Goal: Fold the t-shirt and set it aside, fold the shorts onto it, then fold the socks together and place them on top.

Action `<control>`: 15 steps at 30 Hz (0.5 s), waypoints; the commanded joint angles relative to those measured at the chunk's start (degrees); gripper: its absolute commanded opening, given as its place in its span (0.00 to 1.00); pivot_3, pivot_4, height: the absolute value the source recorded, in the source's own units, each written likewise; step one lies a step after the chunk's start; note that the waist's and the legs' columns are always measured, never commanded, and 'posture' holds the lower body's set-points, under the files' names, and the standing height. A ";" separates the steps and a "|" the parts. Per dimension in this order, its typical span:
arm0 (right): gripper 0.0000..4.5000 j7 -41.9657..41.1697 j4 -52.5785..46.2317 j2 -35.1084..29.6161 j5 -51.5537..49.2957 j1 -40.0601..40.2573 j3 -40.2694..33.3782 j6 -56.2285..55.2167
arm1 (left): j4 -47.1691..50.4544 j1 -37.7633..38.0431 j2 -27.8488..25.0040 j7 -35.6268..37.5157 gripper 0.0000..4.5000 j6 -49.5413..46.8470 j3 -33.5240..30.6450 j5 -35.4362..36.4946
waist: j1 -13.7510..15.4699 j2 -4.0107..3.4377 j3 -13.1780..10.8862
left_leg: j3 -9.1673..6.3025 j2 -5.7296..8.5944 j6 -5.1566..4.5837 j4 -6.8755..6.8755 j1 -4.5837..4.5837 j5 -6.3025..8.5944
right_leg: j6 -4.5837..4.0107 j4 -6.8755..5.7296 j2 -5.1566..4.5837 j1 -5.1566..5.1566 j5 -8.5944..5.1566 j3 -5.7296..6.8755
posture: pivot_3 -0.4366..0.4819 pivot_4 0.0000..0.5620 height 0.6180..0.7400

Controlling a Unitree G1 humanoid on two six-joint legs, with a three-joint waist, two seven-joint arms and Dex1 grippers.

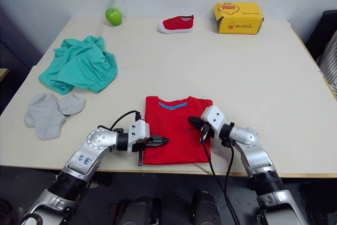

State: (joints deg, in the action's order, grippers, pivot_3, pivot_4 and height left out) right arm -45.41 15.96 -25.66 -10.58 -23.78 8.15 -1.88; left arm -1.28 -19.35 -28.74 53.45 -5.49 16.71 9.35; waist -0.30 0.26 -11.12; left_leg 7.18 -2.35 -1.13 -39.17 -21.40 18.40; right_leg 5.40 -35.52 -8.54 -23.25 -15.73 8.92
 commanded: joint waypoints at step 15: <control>0.00 0.59 13.43 2.58 -3.51 -7.00 -10.36 -11.12 | -4.61 0.43 2.07 0.98 0.00 -3.59 -8.40 6.81 | -0.28 -0.01 0.05 | 0.06 -0.04 0.04 0.02 -0.05 -0.02 | -0.01 -0.22 0.01 -0.06 0.00 -0.02 | 0.48 0.27 1.00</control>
State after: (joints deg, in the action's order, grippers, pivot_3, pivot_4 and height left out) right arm -41.49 33.67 -22.43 -11.52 -31.09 -0.75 -11.49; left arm -5.29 -18.48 -27.17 55.15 -9.25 9.65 15.71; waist -0.57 0.25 -11.07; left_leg 7.24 -2.39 -1.09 -39.13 -21.46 18.38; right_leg 5.39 -35.73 -8.52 -23.34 -15.73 8.89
